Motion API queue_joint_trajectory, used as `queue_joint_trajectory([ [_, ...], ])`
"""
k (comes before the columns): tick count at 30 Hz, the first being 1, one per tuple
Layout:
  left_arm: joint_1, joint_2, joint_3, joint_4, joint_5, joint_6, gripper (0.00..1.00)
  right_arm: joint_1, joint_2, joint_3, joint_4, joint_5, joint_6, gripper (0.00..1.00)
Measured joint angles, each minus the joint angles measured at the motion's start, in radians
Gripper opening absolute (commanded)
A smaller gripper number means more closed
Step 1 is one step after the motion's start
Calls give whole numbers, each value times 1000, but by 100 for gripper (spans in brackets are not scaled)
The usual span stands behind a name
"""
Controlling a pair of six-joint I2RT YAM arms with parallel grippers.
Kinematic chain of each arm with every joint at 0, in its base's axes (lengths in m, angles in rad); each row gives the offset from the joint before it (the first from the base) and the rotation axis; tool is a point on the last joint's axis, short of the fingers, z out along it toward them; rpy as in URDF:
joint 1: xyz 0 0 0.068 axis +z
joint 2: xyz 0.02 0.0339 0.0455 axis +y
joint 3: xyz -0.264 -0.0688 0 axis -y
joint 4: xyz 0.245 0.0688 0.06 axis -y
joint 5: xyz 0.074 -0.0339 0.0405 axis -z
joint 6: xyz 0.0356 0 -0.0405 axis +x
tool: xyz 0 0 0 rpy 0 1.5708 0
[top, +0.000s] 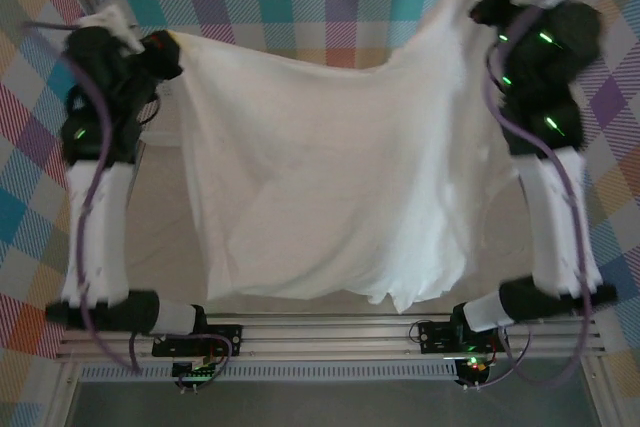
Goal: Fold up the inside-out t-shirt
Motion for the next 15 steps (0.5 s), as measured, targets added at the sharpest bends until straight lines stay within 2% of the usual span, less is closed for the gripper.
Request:
queue_joint_trajectory([
  [3,0,166,-91,67,-2,0,0,-44,227,34,-31,-8,4,0],
  [4,1,237,-97,88,7,8,4,-60,315,74,-57,-14,16,2],
  [5,2,306,-87,104,24,19,11,-77,413,144,-95,-28,26,11],
  [7,7,488,12,106,77,53,31,-108,642,377,-189,-79,48,41],
  [9,15,664,159,92,132,74,39,-134,827,570,-224,-140,64,60],
  [12,33,771,254,52,177,91,43,-159,895,585,-298,-209,82,64],
  [15,41,735,257,15,193,87,43,-176,867,571,-362,-241,89,66],
])
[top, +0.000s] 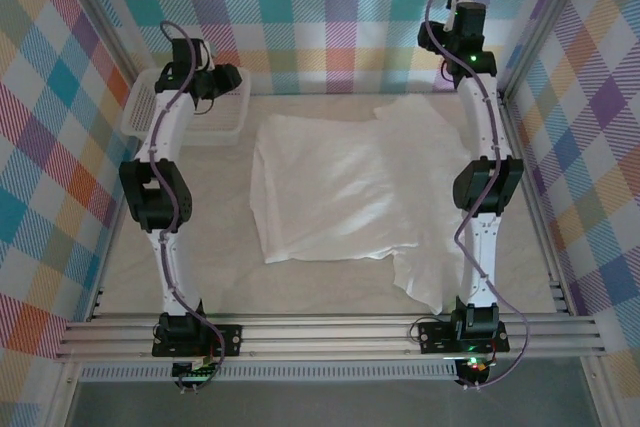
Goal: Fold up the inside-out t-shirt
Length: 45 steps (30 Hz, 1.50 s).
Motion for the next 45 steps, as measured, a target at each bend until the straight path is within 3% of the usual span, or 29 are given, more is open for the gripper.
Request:
queue_joint_trajectory([
  [5,-49,-293,-175,-3,-19,-40,42,-2,-250,-201,-127,-19,34,70],
  [8,-189,-491,-335,27,-60,-69,33,-4,-507,-493,-134,-20,67,68],
  [10,-322,-578,-458,65,-91,-93,23,-13,-688,-755,-80,-31,114,57],
  [13,-475,-581,-616,100,-113,-138,8,-73,-863,-1108,-13,-72,228,41],
  [15,-516,-506,-690,103,-131,-163,0,-136,-870,-1255,6,-100,296,29],
  [17,-527,-398,-749,97,-157,-182,0,-189,-805,-1348,11,-116,349,12],
  [19,-524,-309,-780,79,-191,-201,0,-216,-721,-1397,9,-134,385,4],
  [24,-500,-215,-798,46,-281,-253,0,-212,-549,-1421,17,-237,450,0],
  [31,-375,-151,-801,96,-319,-278,0,-180,-417,-1400,60,-327,517,0],
  [42,-209,-24,-607,127,-308,-208,0,-101,-192,-1030,31,-367,557,2],
  [45,-203,-30,-591,127,-268,-206,11,-98,-210,-959,3,-355,538,10],
])
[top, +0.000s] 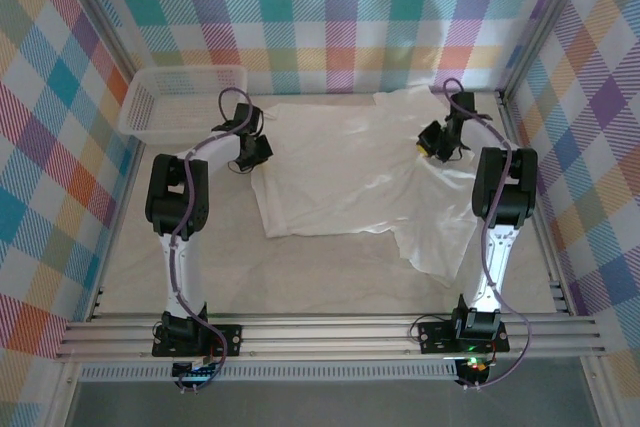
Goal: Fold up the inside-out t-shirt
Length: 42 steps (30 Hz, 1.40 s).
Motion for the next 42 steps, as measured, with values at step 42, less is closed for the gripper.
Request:
queue_joint_trajectory([
  [42,-290,-851,-590,-12,-68,-20,26,-270,-1165,-1242,-235,164,69,38],
])
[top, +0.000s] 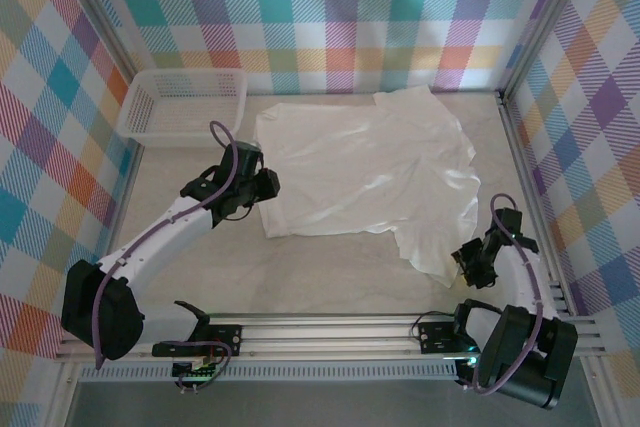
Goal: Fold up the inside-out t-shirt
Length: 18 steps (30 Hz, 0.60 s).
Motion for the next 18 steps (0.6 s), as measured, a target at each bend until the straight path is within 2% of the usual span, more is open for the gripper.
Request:
queue_joint_trajectory([
  [4,-12,-5,-1,-36,-20,-9,26,43,-8,-2,-19,-85,-8,38],
  [9,-25,-6,-15,-69,-51,-21,30,95,-40,-2,-71,-90,-16,39],
  [11,-26,2,-16,-96,-65,-43,32,104,-33,-2,-67,-90,-11,33],
  [14,-28,84,24,-169,-74,-65,34,142,1,3,-44,-89,1,11],
  [16,-46,171,72,-212,-79,-63,35,174,27,24,-39,-81,5,7],
  [18,-88,266,137,-262,-93,-56,35,206,47,67,-35,-68,3,9],
])
